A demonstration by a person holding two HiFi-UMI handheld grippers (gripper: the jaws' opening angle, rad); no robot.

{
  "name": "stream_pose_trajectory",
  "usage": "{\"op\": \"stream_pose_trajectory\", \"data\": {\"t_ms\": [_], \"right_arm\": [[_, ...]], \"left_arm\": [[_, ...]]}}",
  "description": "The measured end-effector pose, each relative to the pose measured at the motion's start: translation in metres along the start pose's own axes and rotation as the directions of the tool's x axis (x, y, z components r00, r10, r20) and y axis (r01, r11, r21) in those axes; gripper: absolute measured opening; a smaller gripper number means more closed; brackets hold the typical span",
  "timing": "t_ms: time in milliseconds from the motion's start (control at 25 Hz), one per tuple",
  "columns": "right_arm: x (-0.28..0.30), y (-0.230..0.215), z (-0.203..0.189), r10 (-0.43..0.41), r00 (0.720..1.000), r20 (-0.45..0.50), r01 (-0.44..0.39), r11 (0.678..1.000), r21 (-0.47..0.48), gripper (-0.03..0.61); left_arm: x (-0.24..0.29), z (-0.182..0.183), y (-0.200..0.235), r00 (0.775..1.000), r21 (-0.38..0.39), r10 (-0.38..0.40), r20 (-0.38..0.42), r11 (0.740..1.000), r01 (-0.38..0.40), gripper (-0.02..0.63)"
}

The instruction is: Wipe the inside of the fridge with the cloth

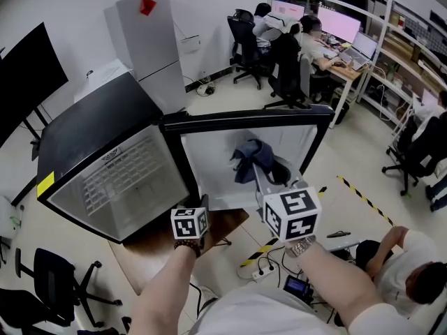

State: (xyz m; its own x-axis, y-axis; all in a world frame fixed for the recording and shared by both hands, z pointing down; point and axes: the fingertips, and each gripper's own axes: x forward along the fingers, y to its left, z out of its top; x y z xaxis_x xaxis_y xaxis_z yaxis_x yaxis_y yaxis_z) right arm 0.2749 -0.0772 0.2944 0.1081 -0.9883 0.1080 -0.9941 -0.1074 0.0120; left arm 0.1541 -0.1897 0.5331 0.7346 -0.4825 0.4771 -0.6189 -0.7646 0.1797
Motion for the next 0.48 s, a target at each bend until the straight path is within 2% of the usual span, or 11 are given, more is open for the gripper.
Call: {"op": "stream_pose_trajectory", "data": {"t_ms": [240,480], "right_arm": [[0.040,0.086,-0.017,0.165,0.985,-0.056,-0.167,0.986,-0.027,0.066],[0.079,0.135,-0.039,0.234,0.963,-0.130,-0.238,0.971,-0.017,0.066]], "left_arm": [[0.000,0.000,0.000,0.998,-0.003,-0.068,0.008,0.998,0.068,0.097],[0.000,-0.001,0.000,0.993,-0.016,-0.114,0.011,0.993,0.115,0.098]]}}
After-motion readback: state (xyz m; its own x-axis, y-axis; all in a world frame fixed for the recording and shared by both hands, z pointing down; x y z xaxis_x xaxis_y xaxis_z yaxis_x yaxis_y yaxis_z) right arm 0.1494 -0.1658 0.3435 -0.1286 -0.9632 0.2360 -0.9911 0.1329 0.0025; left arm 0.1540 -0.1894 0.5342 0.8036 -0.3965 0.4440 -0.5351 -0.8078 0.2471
